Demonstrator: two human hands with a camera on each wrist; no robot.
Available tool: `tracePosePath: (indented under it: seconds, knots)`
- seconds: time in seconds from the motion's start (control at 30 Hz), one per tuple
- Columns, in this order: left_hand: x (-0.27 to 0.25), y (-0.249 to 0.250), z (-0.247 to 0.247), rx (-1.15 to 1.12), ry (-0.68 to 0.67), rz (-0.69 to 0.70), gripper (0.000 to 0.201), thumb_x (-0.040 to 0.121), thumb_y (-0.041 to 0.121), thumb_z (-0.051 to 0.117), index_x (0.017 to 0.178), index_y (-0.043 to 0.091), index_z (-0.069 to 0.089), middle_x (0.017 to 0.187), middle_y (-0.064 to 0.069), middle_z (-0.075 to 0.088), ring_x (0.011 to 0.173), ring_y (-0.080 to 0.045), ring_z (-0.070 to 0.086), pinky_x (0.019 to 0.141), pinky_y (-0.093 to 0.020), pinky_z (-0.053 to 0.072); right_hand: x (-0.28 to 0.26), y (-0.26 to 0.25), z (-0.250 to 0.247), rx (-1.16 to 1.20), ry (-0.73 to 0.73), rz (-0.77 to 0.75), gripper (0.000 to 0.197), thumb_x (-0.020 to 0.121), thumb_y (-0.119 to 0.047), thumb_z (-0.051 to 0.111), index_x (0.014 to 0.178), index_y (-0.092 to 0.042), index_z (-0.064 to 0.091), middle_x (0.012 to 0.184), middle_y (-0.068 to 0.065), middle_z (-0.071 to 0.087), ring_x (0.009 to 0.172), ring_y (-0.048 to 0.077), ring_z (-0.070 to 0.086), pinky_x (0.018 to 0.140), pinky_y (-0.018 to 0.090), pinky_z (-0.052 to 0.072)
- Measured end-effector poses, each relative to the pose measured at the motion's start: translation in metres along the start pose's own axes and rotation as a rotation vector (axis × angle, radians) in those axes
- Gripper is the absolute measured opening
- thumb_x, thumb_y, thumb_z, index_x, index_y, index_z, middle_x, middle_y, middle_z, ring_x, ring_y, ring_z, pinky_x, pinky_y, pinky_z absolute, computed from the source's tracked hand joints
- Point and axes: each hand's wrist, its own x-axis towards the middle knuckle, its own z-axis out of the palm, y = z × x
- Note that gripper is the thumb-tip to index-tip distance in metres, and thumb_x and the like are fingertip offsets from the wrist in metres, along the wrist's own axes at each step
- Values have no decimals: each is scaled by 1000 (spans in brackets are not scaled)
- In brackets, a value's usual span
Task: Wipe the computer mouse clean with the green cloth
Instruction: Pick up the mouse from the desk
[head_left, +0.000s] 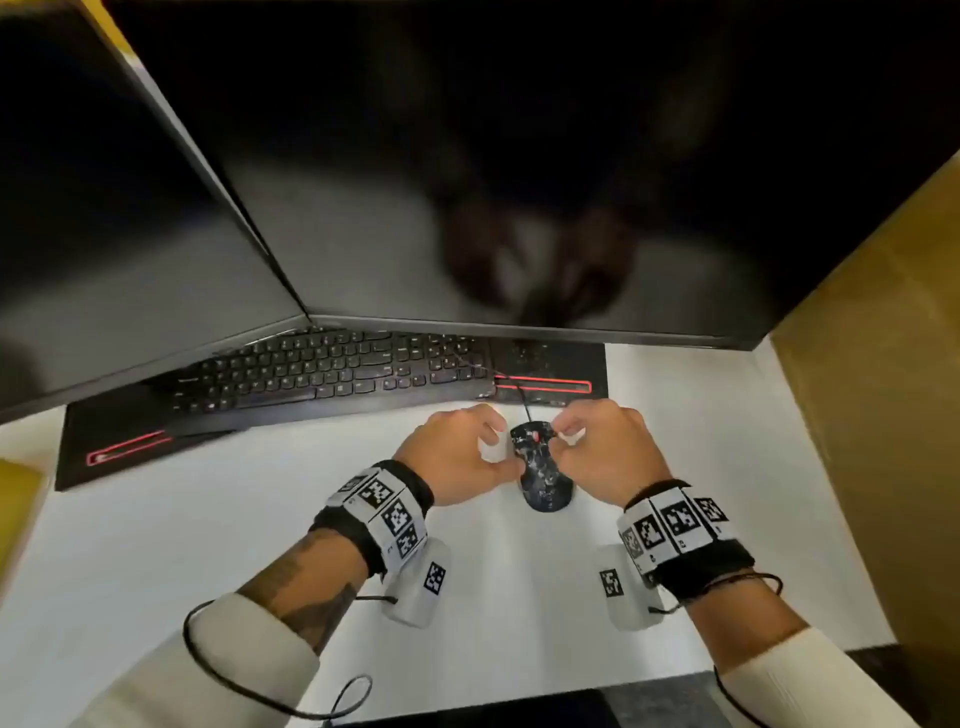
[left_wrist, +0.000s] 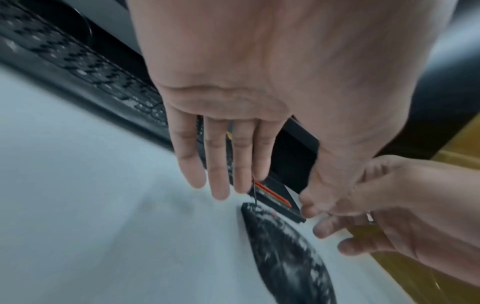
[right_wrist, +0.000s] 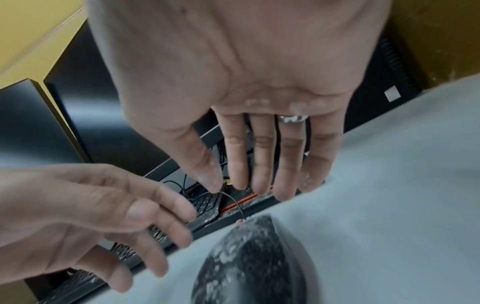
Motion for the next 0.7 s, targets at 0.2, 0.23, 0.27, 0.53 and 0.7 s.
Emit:
tracePosePath:
  seconds: [0.2, 0.23, 0.27, 0.53, 0.7]
  knots:
    - [11, 6, 29, 151, -39, 125, 119, 60, 73, 81, 155, 26, 27, 153, 9, 38, 144, -15, 35, 115, -37, 39, 10, 20, 27, 110, 91, 64, 25, 85, -26, 75, 110, -25, 69, 99, -8, 71, 94, 16, 65, 69, 14, 43]
    - [15, 9, 30, 189, -36, 140, 119, 58, 74, 81, 154, 26, 28, 150, 9, 40, 142, -16, 36, 113, -39, 41, 13, 22, 28, 133, 95, 64, 25, 85, -26, 75, 109, -25, 69, 95, -9, 71, 92, 14, 66, 66, 10, 41]
    - [19, 10, 32, 239, -37, 162, 119, 56, 74, 82, 152, 27, 29, 146, 9, 43, 139, -17, 38, 111, -41, 43, 17, 23, 29, 136, 108, 52, 24, 85, -27, 76, 108, -25, 69, 92, -10, 70, 92, 14, 66, 66, 10, 43]
    - [34, 1, 43, 361, 74, 249, 111, 41, 74, 86, 133, 35, 39, 122, 10, 52, 120, -17, 47, 102, -39, 49, 37, 18, 33, 202, 131, -20, 7, 81, -29, 79, 77, -26, 74, 77, -9, 73, 80, 15, 72, 79, 39, 64]
    - [41, -2, 40, 342, 148, 303, 114, 42, 57, 91, 136, 32, 33, 119, 6, 40, 105, -16, 54, 91, -34, 55, 41, 13, 31, 232, 107, -70, 11, 81, -30, 80, 76, -24, 73, 54, -7, 67, 53, 16, 67, 60, 30, 59]
